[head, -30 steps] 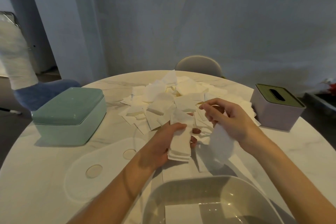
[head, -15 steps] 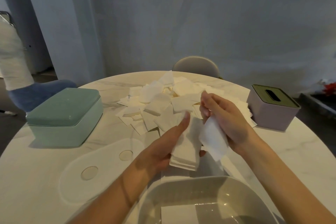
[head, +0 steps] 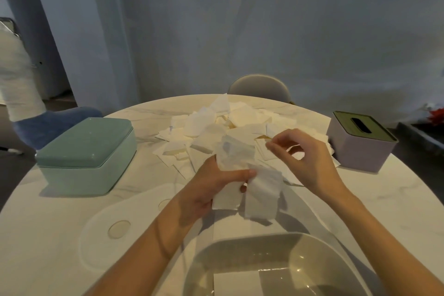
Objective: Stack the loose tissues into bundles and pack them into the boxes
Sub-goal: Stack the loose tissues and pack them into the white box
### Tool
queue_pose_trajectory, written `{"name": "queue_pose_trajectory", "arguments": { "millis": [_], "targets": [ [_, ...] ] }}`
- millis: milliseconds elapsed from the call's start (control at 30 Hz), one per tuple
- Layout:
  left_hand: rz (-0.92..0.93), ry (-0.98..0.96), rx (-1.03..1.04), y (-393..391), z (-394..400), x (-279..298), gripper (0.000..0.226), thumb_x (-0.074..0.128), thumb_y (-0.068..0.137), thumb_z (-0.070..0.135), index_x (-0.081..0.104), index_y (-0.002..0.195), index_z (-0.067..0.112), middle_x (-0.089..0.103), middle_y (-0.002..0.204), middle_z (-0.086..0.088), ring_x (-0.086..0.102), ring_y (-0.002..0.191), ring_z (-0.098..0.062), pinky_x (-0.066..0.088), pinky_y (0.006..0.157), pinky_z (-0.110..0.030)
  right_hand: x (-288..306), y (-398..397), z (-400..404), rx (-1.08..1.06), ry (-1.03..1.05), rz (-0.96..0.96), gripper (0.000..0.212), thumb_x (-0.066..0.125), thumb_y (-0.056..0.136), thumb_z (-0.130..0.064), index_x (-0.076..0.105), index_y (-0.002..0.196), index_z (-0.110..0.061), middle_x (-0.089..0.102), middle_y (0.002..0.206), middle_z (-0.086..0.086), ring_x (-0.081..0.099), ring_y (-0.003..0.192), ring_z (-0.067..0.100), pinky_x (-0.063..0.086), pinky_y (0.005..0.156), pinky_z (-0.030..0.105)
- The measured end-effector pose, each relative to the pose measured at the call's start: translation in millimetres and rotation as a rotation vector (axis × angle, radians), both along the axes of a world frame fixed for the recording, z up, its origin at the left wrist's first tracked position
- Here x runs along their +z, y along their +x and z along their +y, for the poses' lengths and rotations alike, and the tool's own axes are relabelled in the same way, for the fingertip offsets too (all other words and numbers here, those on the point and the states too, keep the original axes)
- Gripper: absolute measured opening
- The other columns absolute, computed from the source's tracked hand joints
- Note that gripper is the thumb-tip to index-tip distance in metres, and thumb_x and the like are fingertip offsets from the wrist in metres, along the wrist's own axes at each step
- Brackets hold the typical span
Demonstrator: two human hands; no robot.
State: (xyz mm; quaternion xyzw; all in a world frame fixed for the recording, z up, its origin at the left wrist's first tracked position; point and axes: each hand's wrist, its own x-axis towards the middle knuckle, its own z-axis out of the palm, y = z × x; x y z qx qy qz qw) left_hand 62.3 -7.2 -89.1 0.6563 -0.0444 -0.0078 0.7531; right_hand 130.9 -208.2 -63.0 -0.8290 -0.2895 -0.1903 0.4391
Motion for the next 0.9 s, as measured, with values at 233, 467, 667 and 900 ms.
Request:
{"name": "queue_pose_trajectory", "arguments": {
  "millis": [233, 467, 667, 900],
  "targets": [
    [0.025, 0.048, 0.180, 4, 11, -1, 0.037, 0.081, 0.086, 0.024, 0.066, 0.119, 0.019, 0.074, 0.109, -0.010, 0.073, 0.101, -0.028, 0.063, 0.083, -0.044, -3, -11, 13, 0.176, -0.157, 0.129, 0.045, 0.066, 0.072, -0.073, 0.075, 0.096, -0.036, 0.073, 0.089, -0.022, 0.069, 0.085, 0.002, 0.057, 0.071, 0.012],
    [0.182, -0.154, 0.233, 4, 14, -2, 0.039, 0.058, 0.102, 0.047, 0.069, 0.115, 0.012, 0.073, 0.093, -0.014, 0.068, 0.076, -0.026, 0.057, 0.072, -0.039, 17, -18, 2, 0.356, -0.080, 0.304, 0.021, 0.069, 0.083, -0.042, 0.078, 0.097, -0.029, 0.074, 0.091, -0.015, 0.068, 0.088, 0.006, 0.054, 0.076, 0.014],
    [0.374, -0.322, -0.150, -2, 5, 5, 0.056, 0.045, 0.099, 0.058, 0.054, 0.135, 0.016, 0.071, 0.103, -0.014, 0.073, 0.086, -0.027, 0.063, 0.076, -0.041, 6, -26, 21, 0.371, 0.091, 0.418, 0.023, 0.069, 0.086, -0.039, 0.077, 0.100, -0.023, 0.072, 0.091, -0.015, 0.068, 0.086, 0.008, 0.057, 0.080, 0.020],
    [0.376, -0.304, -0.201, -3, 5, 6, 0.064, 0.068, 0.090, 0.056, 0.056, 0.137, 0.015, 0.069, 0.106, -0.015, 0.069, 0.087, -0.026, 0.058, 0.081, -0.038, -18, -13, 27, 0.142, 0.056, 0.122, 0.012, 0.073, 0.090, -0.034, 0.073, 0.098, -0.026, 0.071, 0.089, -0.016, 0.068, 0.081, 0.004, 0.051, 0.064, 0.012]
  ]
}}
